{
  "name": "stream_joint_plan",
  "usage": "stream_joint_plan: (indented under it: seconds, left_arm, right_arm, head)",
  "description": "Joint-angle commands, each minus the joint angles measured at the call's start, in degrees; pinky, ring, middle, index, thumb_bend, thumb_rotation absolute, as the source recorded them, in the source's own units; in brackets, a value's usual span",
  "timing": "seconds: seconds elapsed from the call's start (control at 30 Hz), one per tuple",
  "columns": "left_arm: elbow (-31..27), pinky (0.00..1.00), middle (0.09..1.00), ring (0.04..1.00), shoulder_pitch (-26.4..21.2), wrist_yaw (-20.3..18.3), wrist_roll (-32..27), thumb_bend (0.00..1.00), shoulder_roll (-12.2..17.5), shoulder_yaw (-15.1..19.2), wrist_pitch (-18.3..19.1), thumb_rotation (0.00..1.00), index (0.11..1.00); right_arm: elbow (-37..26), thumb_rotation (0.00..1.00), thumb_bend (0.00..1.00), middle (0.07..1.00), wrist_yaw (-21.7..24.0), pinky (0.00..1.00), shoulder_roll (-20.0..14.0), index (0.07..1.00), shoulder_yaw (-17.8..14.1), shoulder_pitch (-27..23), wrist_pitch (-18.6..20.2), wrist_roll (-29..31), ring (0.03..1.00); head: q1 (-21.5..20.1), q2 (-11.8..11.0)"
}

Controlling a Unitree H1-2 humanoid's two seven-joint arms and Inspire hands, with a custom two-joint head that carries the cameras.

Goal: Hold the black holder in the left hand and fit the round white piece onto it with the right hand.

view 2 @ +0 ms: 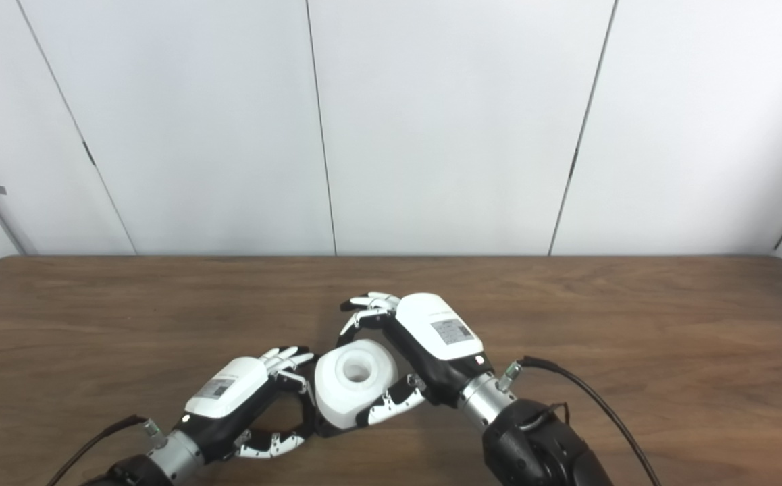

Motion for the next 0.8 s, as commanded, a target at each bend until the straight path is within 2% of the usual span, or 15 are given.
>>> stream_joint_plan:
  seconds: [0.0, 0.77]
  left_arm:
    - [0.02, 1.00, 0.921, 0.973, -0.35, -0.22, 0.55, 0.51, -0.23, -0.72, -0.94, 0.05, 0.483]
    - [0.65, 1.00, 0.920, 0.972, -0.37, 0.79, 0.62, 0.51, -0.53, -0.86, -1.39, 0.05, 0.483]
  right_arm:
    - [-2.12, 0.15, 0.50, 0.840, -0.49, 0.75, 0.58, 0.482, 0.11, -1.57, -0.31, -0.59, 0.873]
    - [-2.81, 0.15, 0.50, 0.843, 1.27, 0.70, 1.13, 0.482, 1.31, -1.63, 2.07, -3.67, 0.865]
  head:
    - [0.06, 0.02]
    - [0.30, 0.03]
